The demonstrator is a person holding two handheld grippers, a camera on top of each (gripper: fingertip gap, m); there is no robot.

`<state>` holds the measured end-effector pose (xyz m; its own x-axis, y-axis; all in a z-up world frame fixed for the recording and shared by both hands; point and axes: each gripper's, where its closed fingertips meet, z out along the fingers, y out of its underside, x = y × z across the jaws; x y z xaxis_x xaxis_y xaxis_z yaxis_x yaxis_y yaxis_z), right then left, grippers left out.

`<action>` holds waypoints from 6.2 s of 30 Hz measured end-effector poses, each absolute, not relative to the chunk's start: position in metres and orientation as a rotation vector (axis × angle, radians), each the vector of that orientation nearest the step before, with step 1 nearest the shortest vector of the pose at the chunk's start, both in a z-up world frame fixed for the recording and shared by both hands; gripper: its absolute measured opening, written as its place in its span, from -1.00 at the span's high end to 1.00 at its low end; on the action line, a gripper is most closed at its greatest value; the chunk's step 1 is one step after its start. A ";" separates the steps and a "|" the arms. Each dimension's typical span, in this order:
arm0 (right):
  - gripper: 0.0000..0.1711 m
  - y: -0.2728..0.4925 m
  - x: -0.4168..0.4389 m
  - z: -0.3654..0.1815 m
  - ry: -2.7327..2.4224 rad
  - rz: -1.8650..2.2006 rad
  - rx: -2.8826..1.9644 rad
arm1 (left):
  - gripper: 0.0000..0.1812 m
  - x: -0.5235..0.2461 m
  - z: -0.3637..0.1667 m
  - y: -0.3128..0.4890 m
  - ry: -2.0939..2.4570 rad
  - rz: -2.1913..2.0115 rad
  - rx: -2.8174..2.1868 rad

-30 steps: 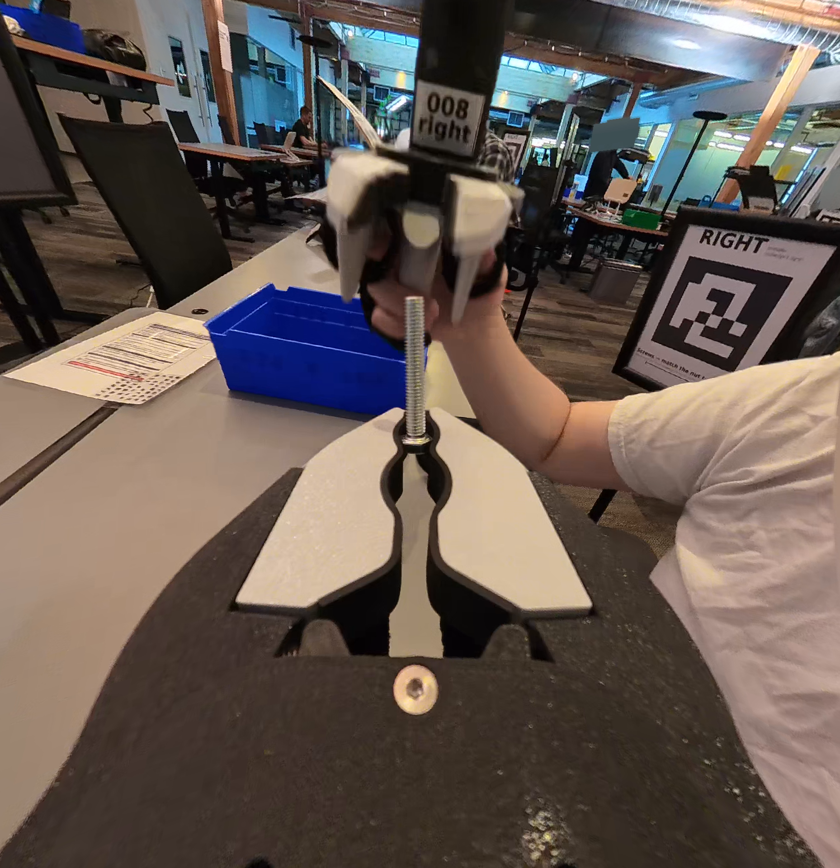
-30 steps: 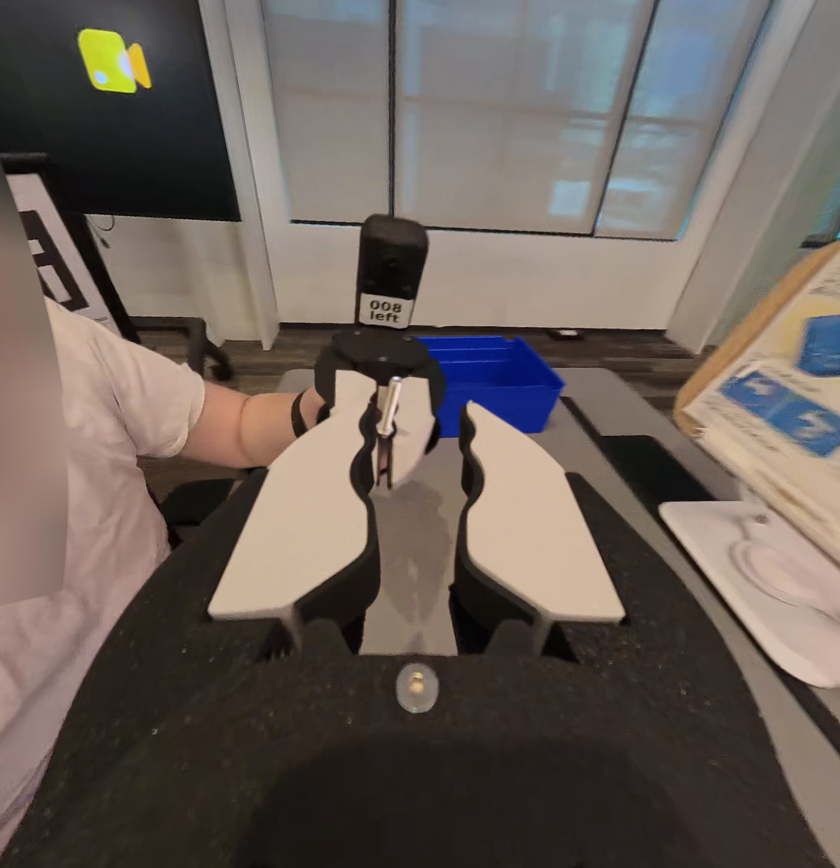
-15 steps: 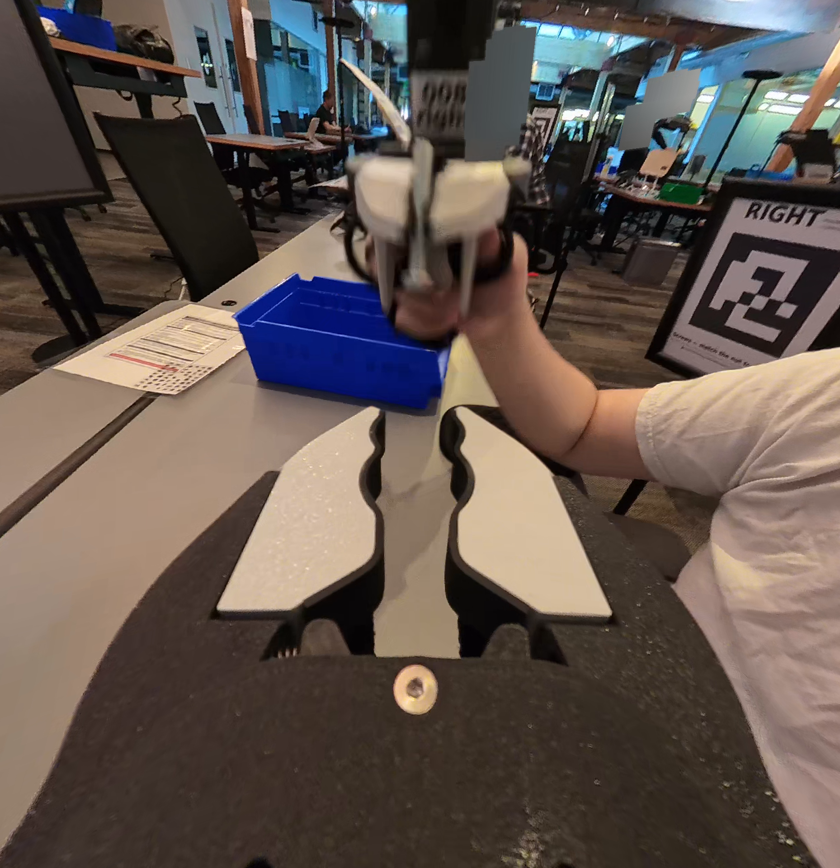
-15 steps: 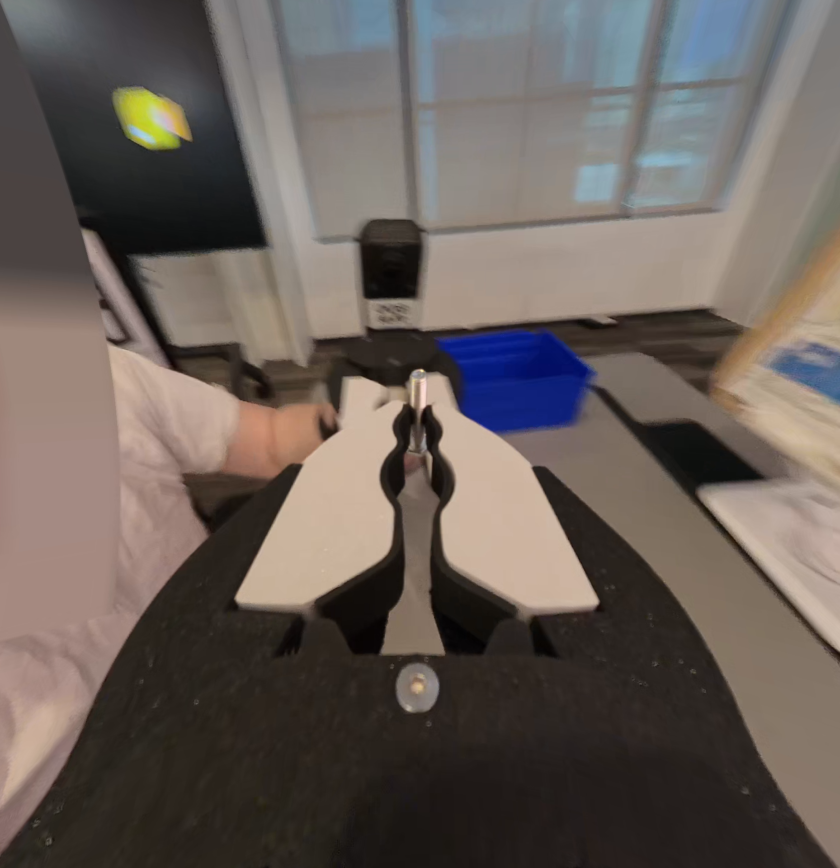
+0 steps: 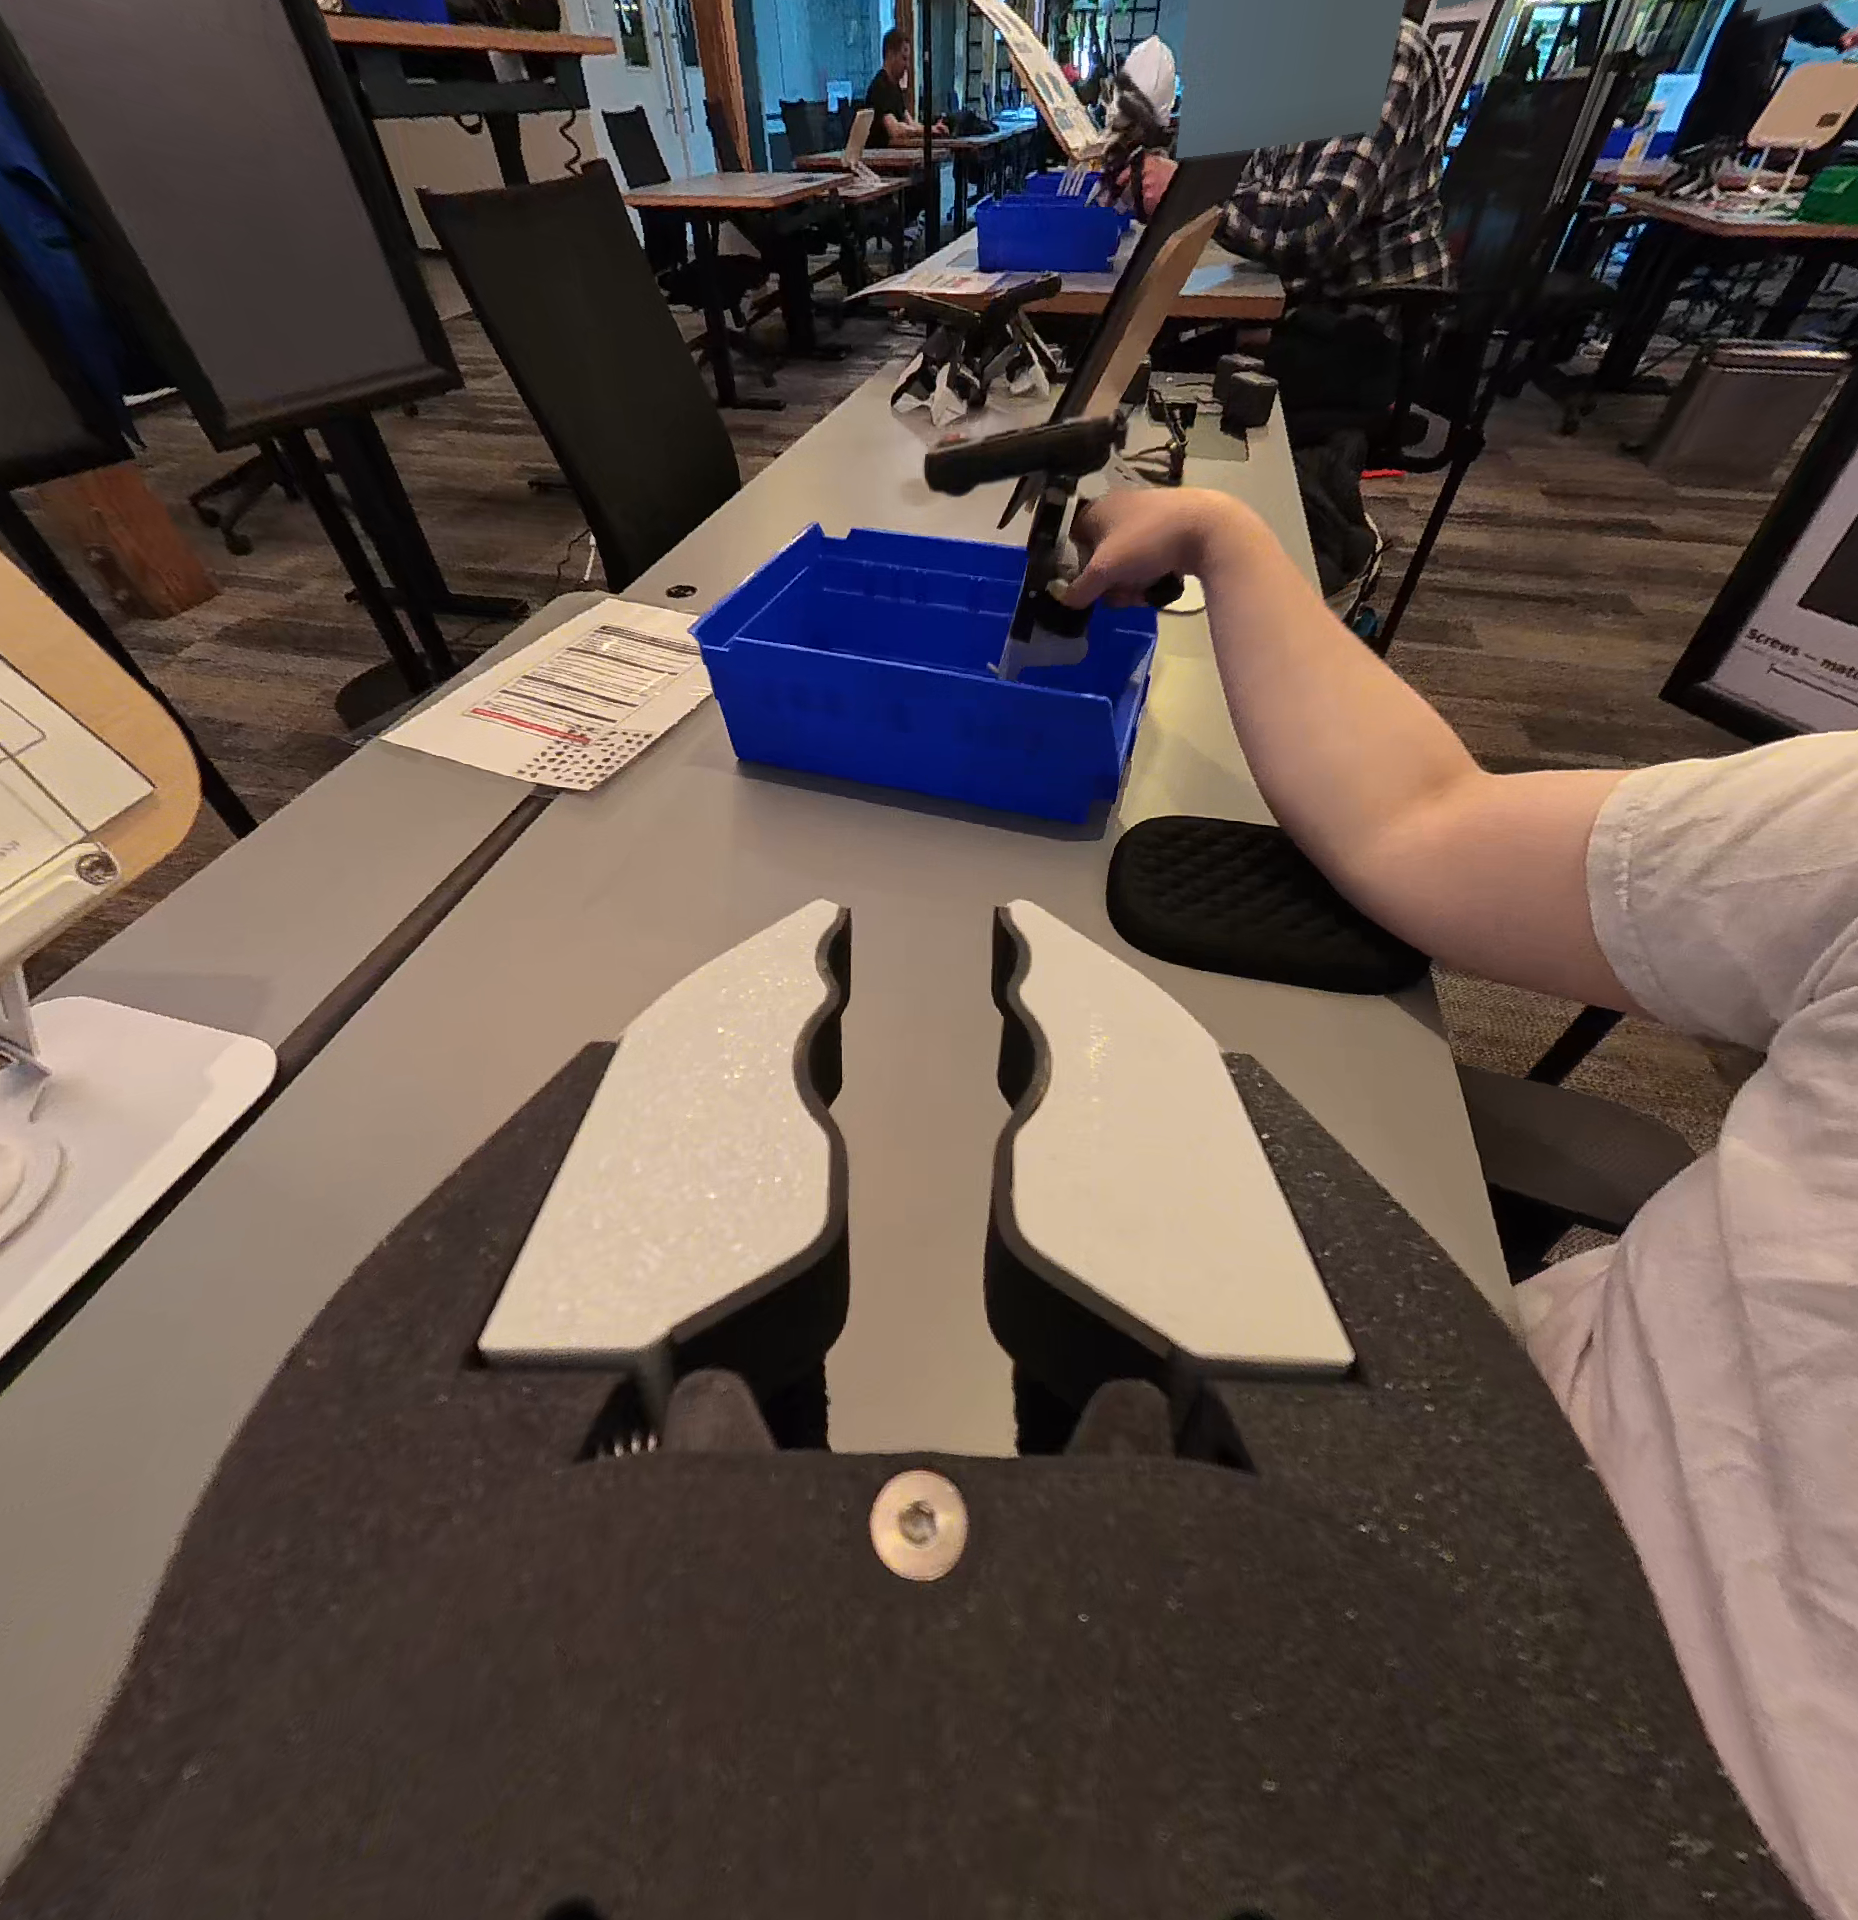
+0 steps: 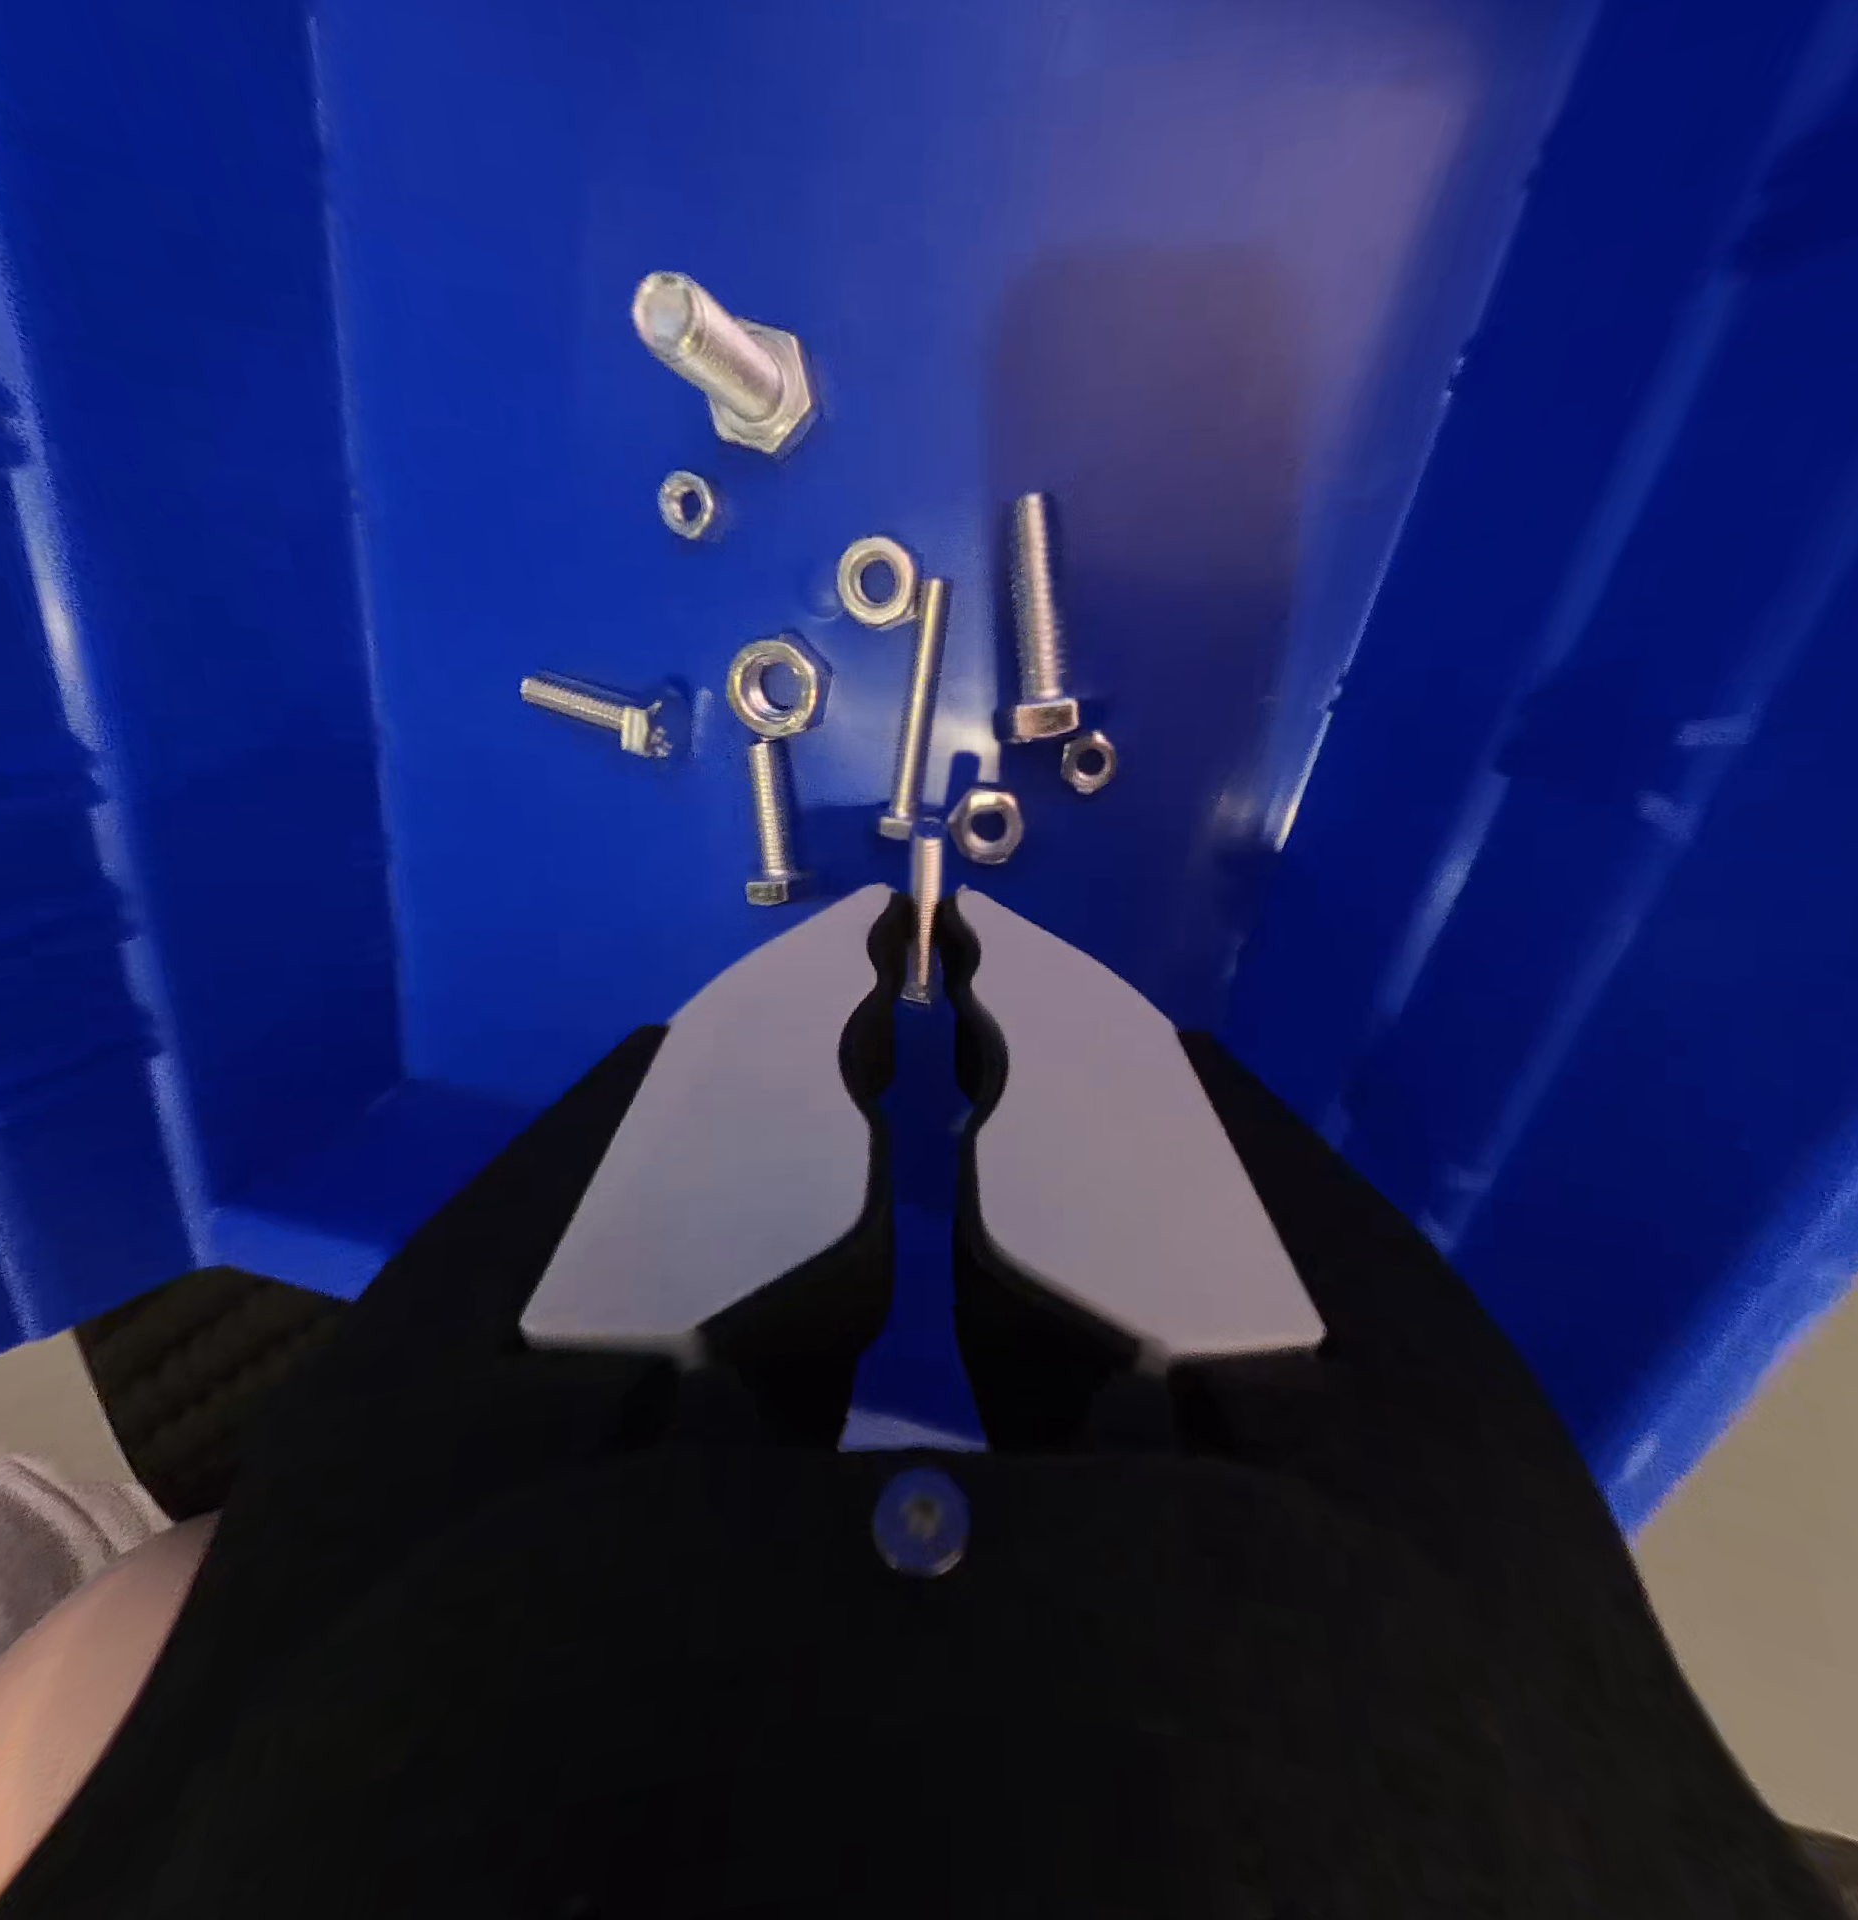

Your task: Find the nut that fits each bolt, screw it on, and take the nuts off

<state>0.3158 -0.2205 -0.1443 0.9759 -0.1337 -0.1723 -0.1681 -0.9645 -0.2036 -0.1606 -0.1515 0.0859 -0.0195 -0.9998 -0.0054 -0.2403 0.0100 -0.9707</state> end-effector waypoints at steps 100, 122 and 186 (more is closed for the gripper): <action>0.50 -0.169 0.308 0.029 0.083 -0.212 -2.243 | 0.91 -0.418 -0.094 -0.027 0.572 -0.298 -2.317; 0.91 -0.186 0.395 -0.132 0.291 0.162 -2.893 | 0.73 -0.211 -0.096 -0.094 0.836 -0.440 -2.212; 0.92 0.107 -0.295 -0.012 -0.522 0.469 -2.807 | 0.33 -0.509 -0.011 -0.134 0.207 -0.458 -1.987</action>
<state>-0.2954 0.1074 -0.0119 0.8840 0.3847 -0.2656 0.3049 -0.9051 -0.2963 -0.5086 -0.1337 -0.0111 0.9122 -0.3412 0.2270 0.0556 -0.4458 -0.8934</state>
